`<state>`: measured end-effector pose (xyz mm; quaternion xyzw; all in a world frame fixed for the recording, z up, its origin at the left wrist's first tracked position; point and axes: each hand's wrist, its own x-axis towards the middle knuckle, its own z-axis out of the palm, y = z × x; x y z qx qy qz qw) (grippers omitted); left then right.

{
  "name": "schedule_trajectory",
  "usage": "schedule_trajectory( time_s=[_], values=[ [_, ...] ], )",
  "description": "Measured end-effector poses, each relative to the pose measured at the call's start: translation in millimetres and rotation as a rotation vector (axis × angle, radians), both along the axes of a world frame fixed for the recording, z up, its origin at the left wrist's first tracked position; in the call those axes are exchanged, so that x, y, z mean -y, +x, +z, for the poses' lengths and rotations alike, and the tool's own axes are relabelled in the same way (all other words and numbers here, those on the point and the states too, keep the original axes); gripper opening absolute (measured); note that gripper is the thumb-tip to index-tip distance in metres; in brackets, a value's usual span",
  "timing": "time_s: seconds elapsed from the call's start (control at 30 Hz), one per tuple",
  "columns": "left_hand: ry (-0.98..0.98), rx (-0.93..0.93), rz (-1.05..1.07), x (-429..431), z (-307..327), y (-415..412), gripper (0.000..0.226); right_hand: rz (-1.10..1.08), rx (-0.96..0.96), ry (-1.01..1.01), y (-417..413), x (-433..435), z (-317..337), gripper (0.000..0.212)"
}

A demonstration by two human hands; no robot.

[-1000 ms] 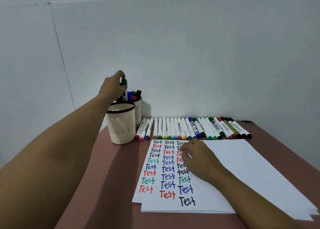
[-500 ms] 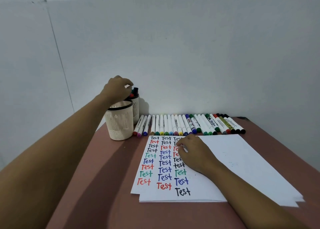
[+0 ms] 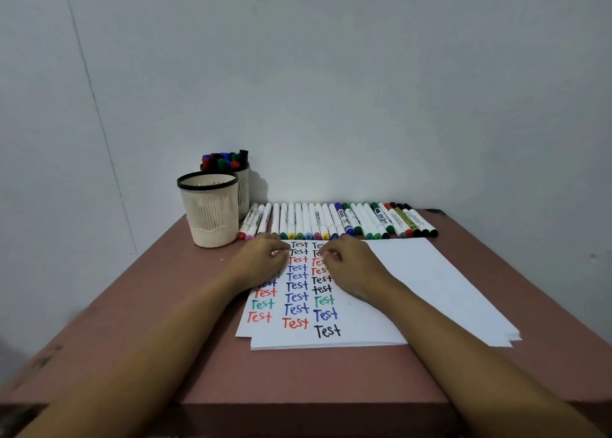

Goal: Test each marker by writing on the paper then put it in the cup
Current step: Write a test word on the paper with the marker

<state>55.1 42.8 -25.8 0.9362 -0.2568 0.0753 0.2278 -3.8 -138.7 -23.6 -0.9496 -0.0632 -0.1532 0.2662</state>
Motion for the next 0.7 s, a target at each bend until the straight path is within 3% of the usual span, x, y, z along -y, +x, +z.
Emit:
schedule_trajectory(
  time_s=[0.17, 0.37, 0.5, 0.7],
  values=[
    [0.01, 0.036, -0.009, -0.3, -2.3, 0.8, 0.035, -0.046, 0.047, 0.049, 4.3, 17.5, 24.8, 0.029],
    [0.019, 0.05, -0.011, 2.1, -3.5, 4.0, 0.035, -0.405, 0.096, 0.025, 38.4, 88.7, 43.2, 0.031],
    [0.019, 0.06, -0.013, 3.0, -3.4, 4.8, 0.035, -0.648, -0.001, -0.036, 52.6, 130.9, 34.2, 0.023],
    [0.011, 0.052, 0.002, 2.3, -5.8, 7.3, 0.035, -0.774, -0.148, -0.026, 56.4, 149.0, 19.3, 0.023]
  ],
)
